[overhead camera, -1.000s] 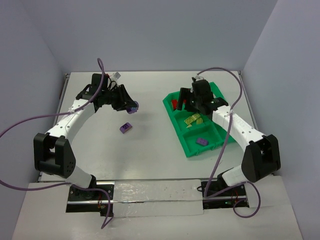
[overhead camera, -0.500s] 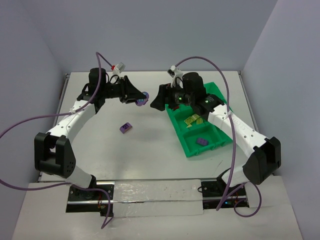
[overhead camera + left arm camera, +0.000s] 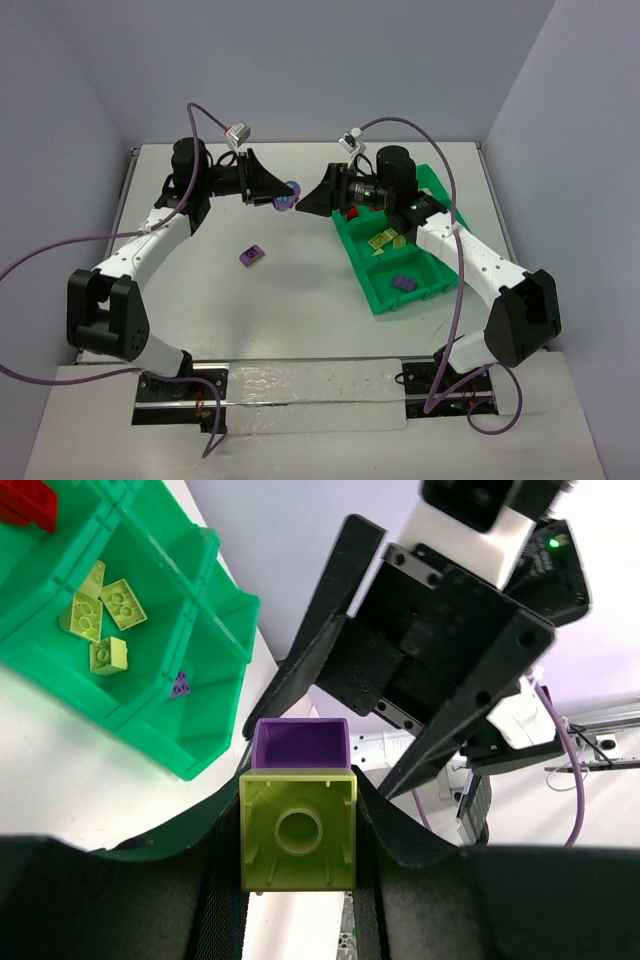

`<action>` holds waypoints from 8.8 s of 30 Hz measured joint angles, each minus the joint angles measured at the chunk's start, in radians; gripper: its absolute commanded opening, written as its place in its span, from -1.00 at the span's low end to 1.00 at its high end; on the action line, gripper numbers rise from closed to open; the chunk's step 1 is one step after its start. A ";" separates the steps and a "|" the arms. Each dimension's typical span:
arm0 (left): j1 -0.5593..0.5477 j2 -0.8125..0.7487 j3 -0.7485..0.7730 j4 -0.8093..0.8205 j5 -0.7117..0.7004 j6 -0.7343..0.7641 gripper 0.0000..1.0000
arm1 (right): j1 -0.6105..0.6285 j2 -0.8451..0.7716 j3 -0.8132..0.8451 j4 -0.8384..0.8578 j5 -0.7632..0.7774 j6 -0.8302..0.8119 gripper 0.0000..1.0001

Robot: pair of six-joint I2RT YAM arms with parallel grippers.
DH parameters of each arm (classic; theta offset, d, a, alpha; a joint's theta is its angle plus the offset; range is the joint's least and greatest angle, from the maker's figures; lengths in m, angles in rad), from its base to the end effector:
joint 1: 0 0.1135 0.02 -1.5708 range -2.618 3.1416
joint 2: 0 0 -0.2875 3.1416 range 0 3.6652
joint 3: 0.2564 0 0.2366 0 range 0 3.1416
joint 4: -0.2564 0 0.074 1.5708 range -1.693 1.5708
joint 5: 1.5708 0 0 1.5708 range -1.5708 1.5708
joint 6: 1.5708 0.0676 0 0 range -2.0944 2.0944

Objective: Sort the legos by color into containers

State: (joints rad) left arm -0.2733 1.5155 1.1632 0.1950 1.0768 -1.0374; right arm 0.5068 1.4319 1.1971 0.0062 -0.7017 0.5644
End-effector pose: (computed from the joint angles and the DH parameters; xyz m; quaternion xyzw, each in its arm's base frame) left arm 0.3155 -0.1503 0.3613 0.0656 0.7300 -0.6489 0.2044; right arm 0.2753 0.2027 0.3749 -0.1925 0.7413 0.5295 0.3648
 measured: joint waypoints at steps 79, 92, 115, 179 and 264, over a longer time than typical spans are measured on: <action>-0.003 -0.109 0.016 -0.372 -0.172 0.077 -1.00 | 0.318 0.204 0.398 -0.455 0.532 -0.632 -0.19; -0.014 -0.110 0.025 -0.391 -0.173 0.098 -0.06 | 0.322 0.169 0.344 -0.413 0.552 -0.613 -1.00; -0.008 -0.110 0.152 -0.598 -0.272 0.257 0.12 | 0.324 0.130 0.306 -0.407 0.575 -0.610 -1.00; -0.025 -0.018 0.178 -0.776 -0.608 0.347 -1.00 | -0.330 -0.433 -0.407 -0.618 0.842 -0.130 -1.00; 0.014 0.035 -0.103 -0.149 -0.066 -0.116 -1.00 | 0.258 -0.108 -0.085 -0.121 0.518 -0.560 0.56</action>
State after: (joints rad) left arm -0.2592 1.5501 1.0597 0.0461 1.0106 -1.1532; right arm 0.7650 1.3236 1.1124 -0.1144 -0.1835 0.0048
